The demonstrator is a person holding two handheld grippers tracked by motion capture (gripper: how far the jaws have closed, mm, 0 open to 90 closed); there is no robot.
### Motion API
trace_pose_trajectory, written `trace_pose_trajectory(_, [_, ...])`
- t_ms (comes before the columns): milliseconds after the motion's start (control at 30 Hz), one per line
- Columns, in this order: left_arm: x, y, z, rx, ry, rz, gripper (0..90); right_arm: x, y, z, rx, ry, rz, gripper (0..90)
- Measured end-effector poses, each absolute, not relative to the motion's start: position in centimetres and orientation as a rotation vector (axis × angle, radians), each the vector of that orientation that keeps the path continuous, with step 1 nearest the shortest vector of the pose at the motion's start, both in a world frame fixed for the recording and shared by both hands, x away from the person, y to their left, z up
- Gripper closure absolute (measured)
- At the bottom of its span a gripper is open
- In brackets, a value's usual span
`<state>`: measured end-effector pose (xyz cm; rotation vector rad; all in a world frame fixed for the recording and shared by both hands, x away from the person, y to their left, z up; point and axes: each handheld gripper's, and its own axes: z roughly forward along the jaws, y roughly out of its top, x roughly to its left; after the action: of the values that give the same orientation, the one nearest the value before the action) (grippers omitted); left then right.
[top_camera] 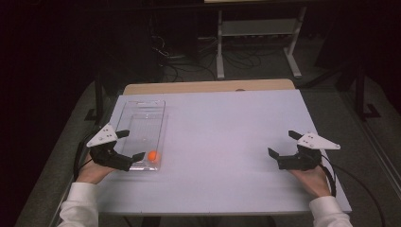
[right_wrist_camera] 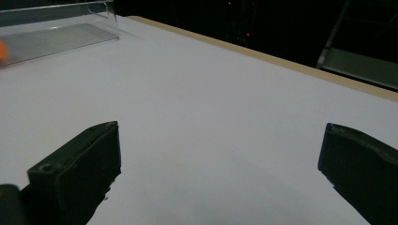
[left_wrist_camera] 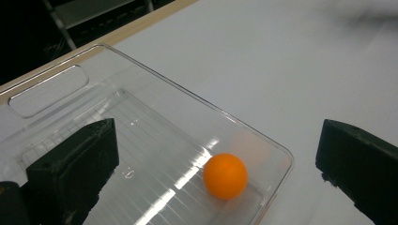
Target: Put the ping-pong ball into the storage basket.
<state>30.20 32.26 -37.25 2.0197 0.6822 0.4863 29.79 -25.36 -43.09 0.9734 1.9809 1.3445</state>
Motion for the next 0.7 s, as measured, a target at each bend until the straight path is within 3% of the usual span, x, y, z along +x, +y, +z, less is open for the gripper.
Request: trace_pose_trajectory(700, [29.1,32.6,-38.6,1.917,0.69,0.512,0.0,29.8,-25.3,-43.2,0.974,1.985,1.337,0.0])
